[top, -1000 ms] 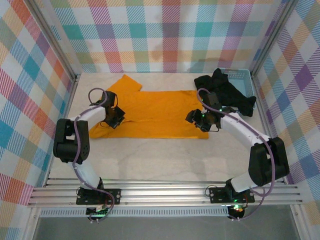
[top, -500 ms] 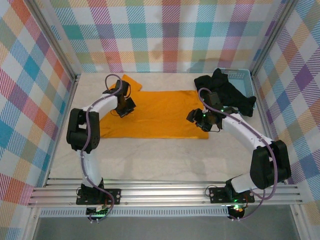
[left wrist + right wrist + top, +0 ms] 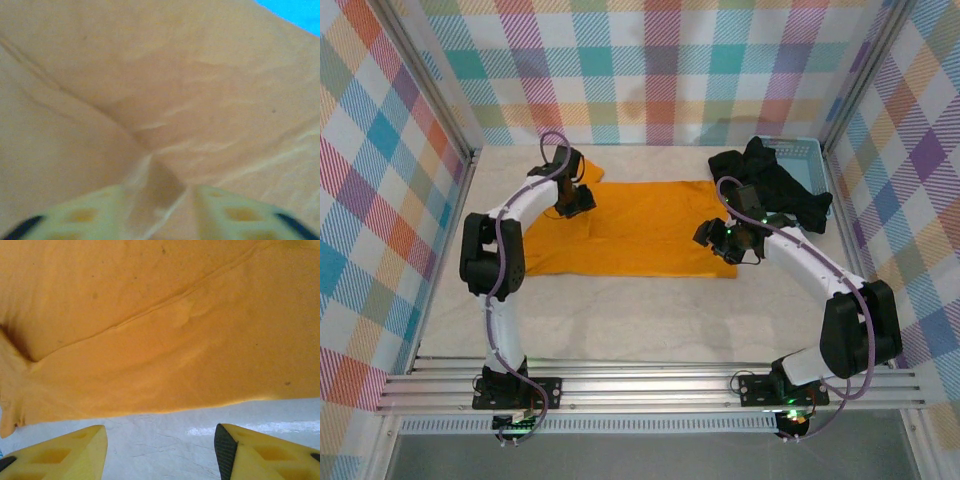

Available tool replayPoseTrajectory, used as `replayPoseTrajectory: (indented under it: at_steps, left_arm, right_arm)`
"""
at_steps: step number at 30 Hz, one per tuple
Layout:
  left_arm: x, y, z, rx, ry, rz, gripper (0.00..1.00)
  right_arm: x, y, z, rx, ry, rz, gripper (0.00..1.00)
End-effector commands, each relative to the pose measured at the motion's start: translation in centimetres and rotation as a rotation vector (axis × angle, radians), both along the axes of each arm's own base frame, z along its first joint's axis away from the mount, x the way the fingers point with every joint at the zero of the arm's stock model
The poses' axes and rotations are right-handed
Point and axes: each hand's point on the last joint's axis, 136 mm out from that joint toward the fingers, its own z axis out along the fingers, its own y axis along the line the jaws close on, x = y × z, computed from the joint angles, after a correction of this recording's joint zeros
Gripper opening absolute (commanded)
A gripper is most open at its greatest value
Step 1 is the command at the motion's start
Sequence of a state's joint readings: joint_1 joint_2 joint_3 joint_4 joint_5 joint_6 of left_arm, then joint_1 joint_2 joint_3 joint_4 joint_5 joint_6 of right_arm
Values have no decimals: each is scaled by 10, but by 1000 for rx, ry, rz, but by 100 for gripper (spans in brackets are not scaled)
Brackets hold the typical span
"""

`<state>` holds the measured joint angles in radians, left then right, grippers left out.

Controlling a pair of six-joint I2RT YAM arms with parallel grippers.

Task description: Fold and stack the t-shirts

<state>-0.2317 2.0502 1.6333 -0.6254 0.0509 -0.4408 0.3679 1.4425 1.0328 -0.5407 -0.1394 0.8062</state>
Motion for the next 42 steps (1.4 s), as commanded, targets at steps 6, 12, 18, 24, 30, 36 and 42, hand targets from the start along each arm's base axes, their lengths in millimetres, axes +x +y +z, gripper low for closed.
replayPoseTrajectory:
  at_steps: [6,12,18,24,30,36,42]
  left_arm:
    - [-71,46,49,51,-31,204,86]
    - [-169,115,7,-175,84,641,73]
    - [-179,156,-12,-298,133,825,73]
    - [-178,161,-38,-274,196,867,71]
    - [-161,190,-38,-109,145,837,67]
    - [-145,192,-45,-104,148,796,31]
    - [-146,195,-39,-91,123,784,2]
  right_arm:
    - [-11,-44,-16,-111,32,-124,59]
    - [-20,-63,-45,-38,100,-266,60]
    - [-18,-64,-69,44,171,-381,60]
    - [-19,-72,-75,40,206,-414,58]
    - [-28,-82,-85,9,241,-465,58]
    - [-20,-74,-101,58,279,-487,52]
    - [-11,-75,-115,38,298,-512,31]
